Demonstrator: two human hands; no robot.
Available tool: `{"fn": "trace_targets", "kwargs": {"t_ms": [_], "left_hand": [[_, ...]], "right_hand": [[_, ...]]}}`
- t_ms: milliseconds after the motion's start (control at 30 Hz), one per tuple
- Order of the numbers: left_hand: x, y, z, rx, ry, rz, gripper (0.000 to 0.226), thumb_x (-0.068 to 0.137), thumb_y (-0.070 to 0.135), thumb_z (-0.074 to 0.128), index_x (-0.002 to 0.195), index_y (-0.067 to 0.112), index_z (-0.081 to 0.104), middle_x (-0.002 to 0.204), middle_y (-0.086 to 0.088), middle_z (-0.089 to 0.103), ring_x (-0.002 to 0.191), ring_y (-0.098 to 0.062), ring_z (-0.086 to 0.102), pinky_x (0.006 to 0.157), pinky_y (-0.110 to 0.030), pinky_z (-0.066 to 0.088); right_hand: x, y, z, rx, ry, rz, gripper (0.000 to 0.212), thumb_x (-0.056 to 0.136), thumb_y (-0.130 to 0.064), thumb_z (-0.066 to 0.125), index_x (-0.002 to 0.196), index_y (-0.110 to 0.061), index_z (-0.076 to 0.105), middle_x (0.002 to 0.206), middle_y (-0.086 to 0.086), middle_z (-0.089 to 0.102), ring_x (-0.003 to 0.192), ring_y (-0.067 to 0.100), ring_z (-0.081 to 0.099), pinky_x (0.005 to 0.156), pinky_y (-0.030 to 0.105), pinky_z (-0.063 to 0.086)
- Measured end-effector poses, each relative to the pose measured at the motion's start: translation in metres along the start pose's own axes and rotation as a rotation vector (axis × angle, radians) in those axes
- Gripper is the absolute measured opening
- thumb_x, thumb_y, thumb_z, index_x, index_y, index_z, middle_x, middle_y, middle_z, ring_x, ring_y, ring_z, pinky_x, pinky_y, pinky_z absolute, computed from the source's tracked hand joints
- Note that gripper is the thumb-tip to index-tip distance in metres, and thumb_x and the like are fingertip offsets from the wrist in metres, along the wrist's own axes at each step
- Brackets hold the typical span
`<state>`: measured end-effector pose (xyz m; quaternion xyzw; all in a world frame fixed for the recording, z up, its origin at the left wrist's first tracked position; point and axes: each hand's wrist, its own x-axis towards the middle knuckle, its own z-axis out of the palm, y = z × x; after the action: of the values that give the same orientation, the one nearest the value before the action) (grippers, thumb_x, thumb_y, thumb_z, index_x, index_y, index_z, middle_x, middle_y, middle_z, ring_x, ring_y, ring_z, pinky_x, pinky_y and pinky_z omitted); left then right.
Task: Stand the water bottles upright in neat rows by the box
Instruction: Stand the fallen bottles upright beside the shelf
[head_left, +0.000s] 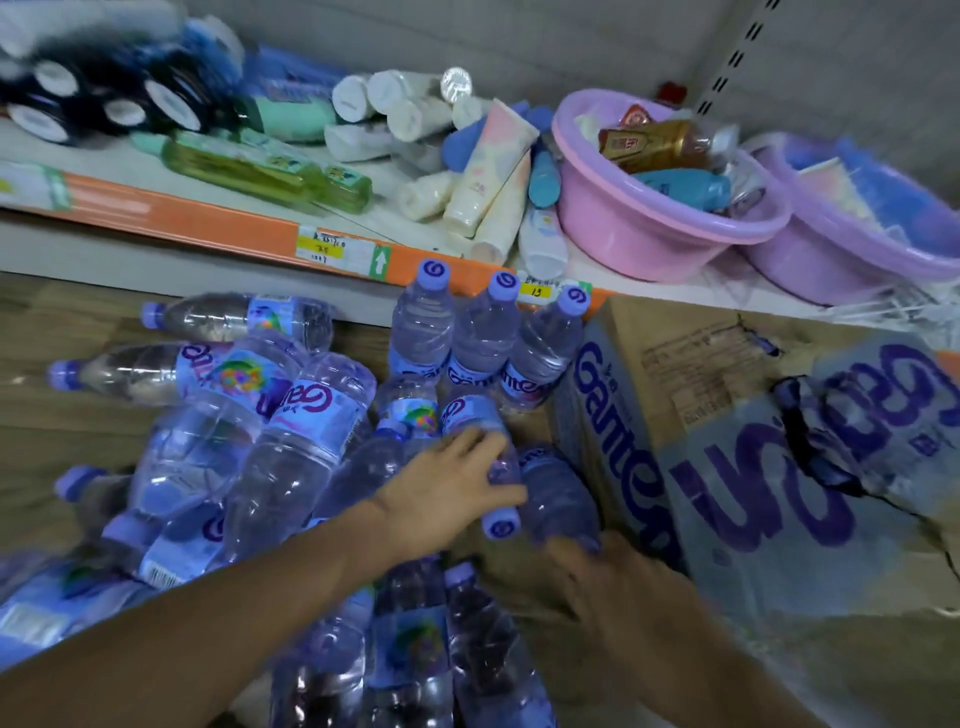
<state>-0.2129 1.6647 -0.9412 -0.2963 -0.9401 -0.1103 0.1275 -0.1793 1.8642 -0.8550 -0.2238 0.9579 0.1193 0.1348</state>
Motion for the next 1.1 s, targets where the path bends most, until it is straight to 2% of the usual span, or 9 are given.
{"fn": "trace_targets", "kwargs": {"t_ms": [33, 100, 200, 300, 567, 733, 900, 967, 1100], "left_hand": [[0.000, -0.005, -0.008, -0.131, 0.048, -0.077, 0.042, 0.061, 0.035, 0.064, 0.101, 0.037, 0.051, 0.101, -0.003, 0.036, 0.089, -0.026, 0.060, 0.066, -0.032, 0.055], [0.011, -0.016, -0.026, -0.458, 0.085, -0.332, 0.040, 0.072, 0.049, 0.056, 0.107, 0.032, 0.055, 0.101, -0.003, 0.038, 0.094, -0.021, 0.053, 0.080, -0.030, 0.049], [0.035, -0.037, -0.035, -0.633, 0.219, -0.672, 0.040, 0.072, 0.036, 0.074, 0.104, 0.014, 0.065, 0.097, -0.008, 0.049, 0.094, -0.021, 0.051, 0.083, -0.020, 0.038], [0.052, -0.040, -0.040, -0.564, 0.241, -0.782, 0.037, 0.072, 0.039, 0.073, 0.095, 0.013, 0.064, 0.098, -0.011, 0.055, 0.096, -0.024, 0.053, 0.079, -0.026, 0.039], [0.092, -0.042, -0.061, -0.362, -0.001, -0.750, 0.044, 0.074, 0.039, 0.072, 0.065, 0.010, 0.040, 0.072, -0.002, 0.047, 0.089, -0.029, 0.056, 0.065, -0.029, 0.031], [0.089, -0.039, -0.061, -0.390, -0.123, -0.573, 0.036, 0.077, 0.019, 0.068, 0.108, 0.008, 0.054, 0.117, -0.013, 0.049, 0.111, -0.029, 0.048, 0.090, -0.035, 0.041], [0.082, -0.042, -0.067, -0.391, -0.132, -0.543, 0.035, 0.079, 0.011, 0.063, 0.113, 0.006, 0.056, 0.115, -0.016, 0.050, 0.111, -0.030, 0.049, 0.094, -0.038, 0.040], [0.081, -0.040, -0.066, -0.364, -0.107, -0.544, 0.034, 0.080, 0.012, 0.062, 0.113, 0.005, 0.056, 0.114, -0.016, 0.051, 0.110, -0.031, 0.050, 0.093, -0.039, 0.041], [0.085, -0.038, -0.062, -0.317, -0.037, -0.581, 0.033, 0.081, 0.012, 0.062, 0.112, 0.003, 0.055, 0.118, -0.016, 0.051, 0.112, -0.032, 0.050, 0.094, -0.039, 0.039]], "right_hand": [[0.006, -0.007, -0.013, 0.067, 0.024, -0.049, 0.010, 0.081, -0.029, 0.046, 0.080, -0.028, 0.056, 0.061, -0.005, 0.048, 0.042, 0.013, 0.056, 0.035, 0.018, 0.016], [0.031, -0.002, -0.029, 0.164, 0.048, -0.093, 0.013, 0.094, -0.017, 0.037, 0.103, -0.022, 0.045, 0.084, 0.005, 0.045, 0.072, 0.027, 0.061, 0.056, 0.033, 0.047], [0.070, 0.014, -0.045, 0.254, 0.058, -0.139, 0.017, 0.097, -0.018, 0.032, 0.105, -0.019, 0.047, 0.095, 0.012, 0.059, 0.079, 0.031, 0.059, 0.075, 0.044, 0.053], [0.084, 0.024, -0.057, 0.340, 0.091, -0.163, 0.025, 0.097, -0.030, 0.026, 0.090, -0.021, 0.049, 0.085, 0.013, 0.062, 0.078, 0.032, 0.058, 0.076, 0.049, 0.050], [0.116, 0.046, -0.079, 0.238, 0.148, -0.215, 0.018, 0.086, -0.030, 0.028, 0.085, -0.032, 0.046, 0.089, 0.003, 0.063, 0.081, 0.030, 0.057, 0.078, 0.049, 0.049], [0.129, 0.049, -0.065, 0.090, 0.039, -0.172, 0.017, 0.094, -0.019, 0.035, 0.096, -0.030, 0.048, 0.085, 0.003, 0.058, 0.081, 0.029, 0.056, 0.075, 0.043, 0.049], [0.133, 0.043, -0.072, 0.194, 0.013, -0.123, 0.039, 0.097, -0.039, 0.039, 0.133, -0.029, 0.031, 0.111, 0.017, 0.057, 0.101, 0.036, 0.055, 0.084, 0.044, 0.047], [0.137, 0.038, -0.069, 0.164, 0.057, -0.068, 0.048, 0.095, -0.041, 0.044, 0.135, -0.017, 0.031, 0.118, 0.020, 0.054, 0.108, 0.037, 0.053, 0.083, 0.041, 0.045], [0.142, 0.036, -0.068, 0.127, 0.074, -0.106, 0.031, 0.095, -0.024, 0.047, 0.121, -0.008, 0.039, 0.108, 0.021, 0.056, 0.102, 0.036, 0.055, 0.076, 0.039, 0.040]]}}
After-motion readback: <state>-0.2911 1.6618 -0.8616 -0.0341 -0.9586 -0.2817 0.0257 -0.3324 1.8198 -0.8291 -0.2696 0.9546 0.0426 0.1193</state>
